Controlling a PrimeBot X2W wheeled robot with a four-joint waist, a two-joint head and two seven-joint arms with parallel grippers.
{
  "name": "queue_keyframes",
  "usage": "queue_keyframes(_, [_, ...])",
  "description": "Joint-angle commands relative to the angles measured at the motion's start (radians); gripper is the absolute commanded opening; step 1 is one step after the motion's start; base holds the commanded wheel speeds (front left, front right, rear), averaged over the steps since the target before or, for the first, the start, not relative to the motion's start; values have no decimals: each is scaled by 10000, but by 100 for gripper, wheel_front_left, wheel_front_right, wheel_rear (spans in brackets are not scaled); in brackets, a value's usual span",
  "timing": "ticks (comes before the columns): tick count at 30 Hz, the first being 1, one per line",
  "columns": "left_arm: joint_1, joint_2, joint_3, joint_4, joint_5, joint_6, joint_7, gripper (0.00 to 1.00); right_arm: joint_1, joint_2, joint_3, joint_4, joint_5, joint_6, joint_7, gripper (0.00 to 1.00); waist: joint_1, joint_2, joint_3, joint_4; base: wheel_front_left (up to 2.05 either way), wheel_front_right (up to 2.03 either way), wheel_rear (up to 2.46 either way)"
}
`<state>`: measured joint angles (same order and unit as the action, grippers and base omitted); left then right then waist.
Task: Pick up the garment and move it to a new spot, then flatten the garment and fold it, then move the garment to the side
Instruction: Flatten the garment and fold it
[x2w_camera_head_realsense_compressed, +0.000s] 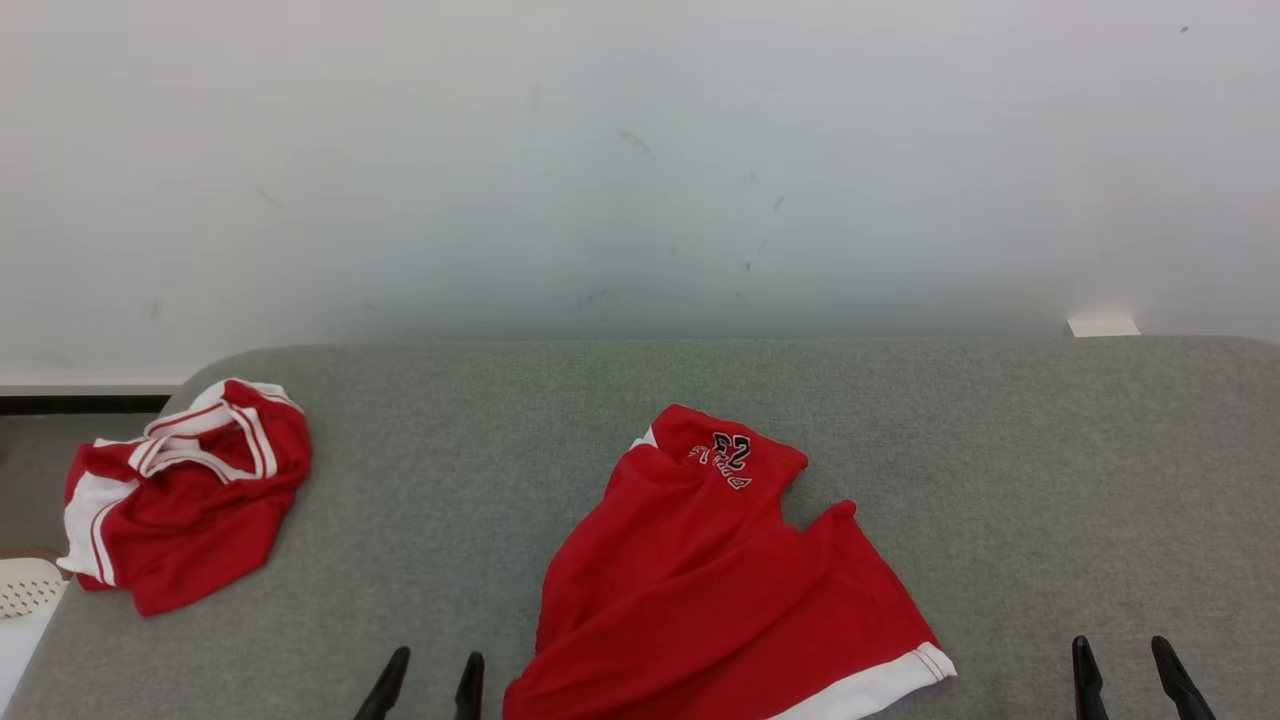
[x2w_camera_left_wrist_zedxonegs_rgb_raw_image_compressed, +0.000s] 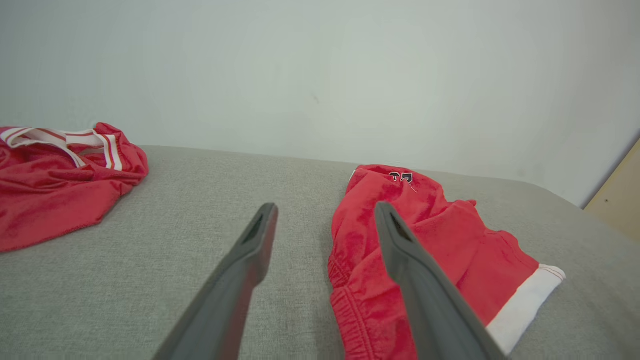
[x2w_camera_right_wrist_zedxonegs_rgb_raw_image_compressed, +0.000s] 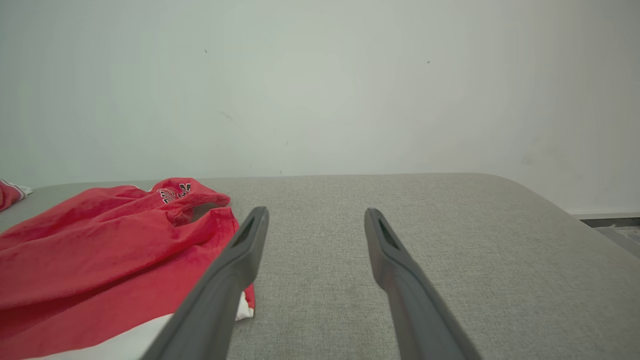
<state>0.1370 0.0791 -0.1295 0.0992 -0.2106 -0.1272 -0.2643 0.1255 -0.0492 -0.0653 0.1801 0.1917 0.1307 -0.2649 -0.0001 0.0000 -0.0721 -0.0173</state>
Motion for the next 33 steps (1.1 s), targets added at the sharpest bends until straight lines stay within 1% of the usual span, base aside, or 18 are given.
queue_keyframes(1, [120, -6, -45, 30, 35, -32, -7, 100, 3, -27, 9, 44, 111, 1, 3, 100, 1, 0, 22, 18, 0, 0, 0])
queue_keyframes(16, [125, -10, -250, 20, -257, -38, -7, 100, -260, -27, 63, 99, 154, 1, 3, 100, 1, 0, 175, 179, 0, 0, 0])
queue_keyframes(23, [212, 132, -312, 56, -336, -39, -7, 100, -387, -27, 143, 8, 90, 1, 3, 100, 1, 0, 267, 201, 0, 0, 0])
queue_keyframes(27, [349, 363, -566, 320, -542, -38, -7, 100, -430, -25, 368, 84, -38, 1, 3, 100, 1, 0, 296, 206, 0, 0, 0])
queue_keyframes(30, [470, 644, -813, 673, -794, -38, 35, 100, -560, -27, 683, 471, -363, 1, 56, 100, 1, 0, 319, 256, 0, 0, 0])
queue_keyframes(33, [464, 969, -1321, 835, -1173, -38, 536, 100, -854, -80, 1024, 906, -597, 1, 550, 100, 1, 0, 410, 320, 0, 0, 0])
